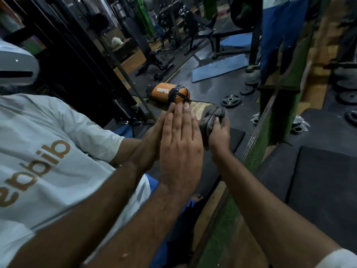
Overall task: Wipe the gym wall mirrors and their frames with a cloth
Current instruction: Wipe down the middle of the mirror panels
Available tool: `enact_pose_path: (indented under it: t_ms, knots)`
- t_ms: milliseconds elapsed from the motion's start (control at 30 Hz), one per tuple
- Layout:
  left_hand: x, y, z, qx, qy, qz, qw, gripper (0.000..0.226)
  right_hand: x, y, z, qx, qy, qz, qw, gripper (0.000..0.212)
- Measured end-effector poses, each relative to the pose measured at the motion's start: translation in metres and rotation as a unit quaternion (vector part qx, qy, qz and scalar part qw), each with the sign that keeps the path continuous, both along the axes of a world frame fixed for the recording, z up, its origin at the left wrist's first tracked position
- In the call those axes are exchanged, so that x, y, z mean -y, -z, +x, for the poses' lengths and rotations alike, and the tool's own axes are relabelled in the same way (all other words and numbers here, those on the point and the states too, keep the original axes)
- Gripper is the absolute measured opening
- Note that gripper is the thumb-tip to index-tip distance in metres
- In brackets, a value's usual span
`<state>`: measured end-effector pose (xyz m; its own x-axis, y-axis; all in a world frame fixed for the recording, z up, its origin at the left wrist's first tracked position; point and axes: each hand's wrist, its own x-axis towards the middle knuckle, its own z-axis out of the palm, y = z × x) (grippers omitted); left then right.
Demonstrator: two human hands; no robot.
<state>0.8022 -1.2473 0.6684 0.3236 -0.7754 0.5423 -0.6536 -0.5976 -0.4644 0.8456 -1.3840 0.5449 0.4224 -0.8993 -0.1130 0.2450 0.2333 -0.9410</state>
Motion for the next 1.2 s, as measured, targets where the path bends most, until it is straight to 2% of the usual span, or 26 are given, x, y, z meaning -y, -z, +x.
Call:
enact_pose_path:
  t_ms: [33, 67, 167, 233, 267, 300, 367, 400, 433, 467, 567, 633, 667, 700, 767, 800, 833, 867, 900, 967, 1033, 1067, 1133, 1200]
  knots:
    - [0.009, 0.001, 0.002, 0.005, -0.001, 0.009, 1.000, 0.061, 0.007, -0.013, -0.001, 0.003, -0.013, -0.005, 1.000, 0.076]
    - [0.018, 0.002, 0.004, 0.015, -0.001, 0.019, 1.000, 0.061, 0.012, -0.028, -0.002, 0.020, -0.022, -0.049, 0.998, 0.072]
    - [0.044, 0.004, 0.013, 0.041, -0.007, 0.036, 0.999, 0.058, 0.023, -0.061, -0.015, 0.077, -0.026, -0.266, 0.961, 0.062]
    - [0.057, 0.006, 0.016, 0.044, -0.020, 0.043, 0.998, 0.058, 0.036, -0.045, -0.012, 0.063, -0.020, -0.345, 0.936, 0.061]
    - [0.063, 0.008, 0.017, 0.043, -0.025, 0.046, 0.998, 0.058, 0.044, -0.033, -0.009, 0.036, -0.011, -0.350, 0.936, 0.062]
    - [0.068, 0.009, 0.018, 0.041, -0.028, 0.048, 0.998, 0.058, 0.052, -0.023, -0.005, 0.015, -0.001, -0.310, 0.951, 0.064]
    - [0.077, 0.011, 0.018, 0.035, -0.030, 0.058, 0.997, 0.057, 0.066, -0.025, 0.000, 0.010, -0.005, -0.148, 0.989, 0.068]
    - [0.083, 0.012, 0.018, 0.033, -0.029, 0.060, 0.997, 0.057, 0.073, -0.038, 0.002, 0.017, -0.012, -0.096, 0.995, 0.070]
    - [0.089, 0.011, 0.019, 0.032, -0.027, 0.058, 0.997, 0.058, 0.079, -0.053, 0.004, 0.029, -0.016, -0.098, 0.995, 0.068]
    - [0.095, 0.011, 0.020, 0.029, -0.025, 0.054, 0.998, 0.058, 0.085, -0.065, 0.004, 0.043, -0.018, -0.143, 0.989, 0.066]
    - [0.115, 0.007, 0.026, 0.026, -0.028, 0.033, 0.999, 0.063, 0.105, -0.072, 0.006, 0.073, -0.018, -0.334, 0.939, 0.060]
    - [0.127, 0.006, 0.029, 0.022, -0.035, 0.032, 0.999, 0.064, 0.118, -0.046, 0.005, 0.067, -0.016, -0.378, 0.923, 0.059]
    - [0.133, 0.007, 0.030, 0.020, -0.040, 0.038, 0.998, 0.066, 0.124, -0.029, 0.005, 0.043, -0.018, -0.361, 0.931, 0.060]
    - [0.139, 0.008, 0.030, 0.018, -0.044, 0.045, 0.998, 0.067, 0.133, -0.014, 0.007, 0.018, -0.018, -0.308, 0.951, 0.061]
    - [0.154, 0.010, 0.032, 0.018, -0.048, 0.053, 0.997, 0.068, 0.154, -0.003, 0.015, -0.029, -0.021, -0.114, 0.993, 0.072]
    - [0.162, 0.009, 0.034, 0.021, -0.049, 0.054, 0.997, 0.068, 0.165, -0.007, 0.020, -0.041, -0.020, -0.032, 0.998, 0.081]
    - [0.171, 0.008, 0.036, 0.028, -0.051, 0.053, 0.997, 0.067, 0.172, -0.018, 0.022, -0.039, -0.029, 0.004, 0.999, 0.084]
    - [0.180, 0.006, 0.038, 0.038, -0.052, 0.051, 0.997, 0.066, 0.177, -0.035, 0.021, -0.017, -0.040, -0.014, 0.999, 0.078]
    - [0.188, 0.005, 0.040, 0.047, -0.053, 0.050, 0.996, 0.065, 0.179, -0.052, 0.019, 0.017, -0.047, -0.074, 0.996, 0.070]
    - [0.202, 0.003, 0.044, 0.052, -0.055, 0.047, 0.996, 0.064, 0.182, -0.070, 0.016, 0.081, -0.054, -0.238, 0.966, 0.062]
    - [0.213, 0.004, 0.047, 0.048, -0.052, 0.044, 0.997, 0.062, 0.192, -0.060, 0.020, 0.091, -0.044, -0.344, 0.934, 0.060]
    - [0.219, 0.005, 0.048, 0.041, -0.047, 0.043, 0.997, 0.061, 0.198, -0.048, 0.023, 0.069, -0.031, -0.361, 0.929, 0.060]
    - [0.228, 0.010, 0.051, 0.031, -0.042, 0.047, 0.998, 0.064, 0.210, -0.019, 0.027, 0.021, -0.013, -0.311, 0.950, 0.062]
    - [0.238, 0.015, 0.053, 0.019, -0.041, 0.055, 0.997, 0.068, 0.227, -0.010, 0.031, -0.012, -0.026, -0.165, 0.986, 0.068]
